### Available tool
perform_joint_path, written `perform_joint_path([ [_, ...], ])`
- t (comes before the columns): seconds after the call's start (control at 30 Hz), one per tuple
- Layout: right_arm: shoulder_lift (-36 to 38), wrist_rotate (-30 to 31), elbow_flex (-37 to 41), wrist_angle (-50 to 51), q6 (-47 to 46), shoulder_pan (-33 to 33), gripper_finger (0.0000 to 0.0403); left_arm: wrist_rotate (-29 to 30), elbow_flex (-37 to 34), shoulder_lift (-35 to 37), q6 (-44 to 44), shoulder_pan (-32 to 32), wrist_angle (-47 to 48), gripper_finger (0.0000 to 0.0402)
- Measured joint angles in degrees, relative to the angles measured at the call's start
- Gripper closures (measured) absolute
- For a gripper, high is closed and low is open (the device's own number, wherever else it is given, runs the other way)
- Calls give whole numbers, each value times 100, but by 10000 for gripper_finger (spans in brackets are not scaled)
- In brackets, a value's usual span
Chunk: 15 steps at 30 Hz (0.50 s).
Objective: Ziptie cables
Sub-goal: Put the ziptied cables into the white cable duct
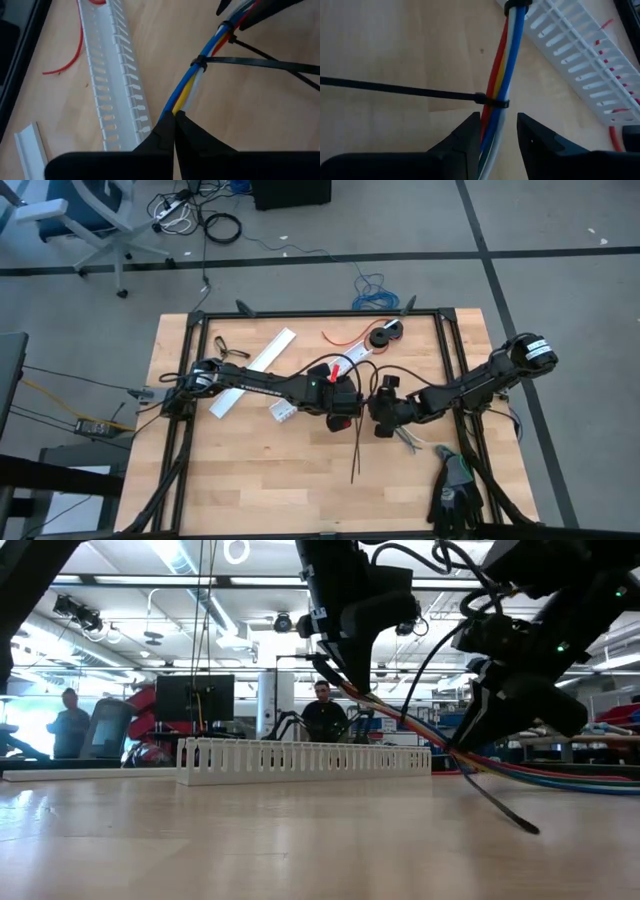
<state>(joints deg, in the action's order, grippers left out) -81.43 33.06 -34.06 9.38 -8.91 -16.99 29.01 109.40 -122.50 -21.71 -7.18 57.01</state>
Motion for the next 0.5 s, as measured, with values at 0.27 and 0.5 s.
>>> perform_joint_path([
  [0.27, -2, -904, 0, -31, 151, 484, 289, 128, 0, 7, -240, -6, -12, 393],
  [0.5, -2, -1063, 10, -43, 164, 718, 289, 413, 0, 9, -275, -38, -3, 393],
])
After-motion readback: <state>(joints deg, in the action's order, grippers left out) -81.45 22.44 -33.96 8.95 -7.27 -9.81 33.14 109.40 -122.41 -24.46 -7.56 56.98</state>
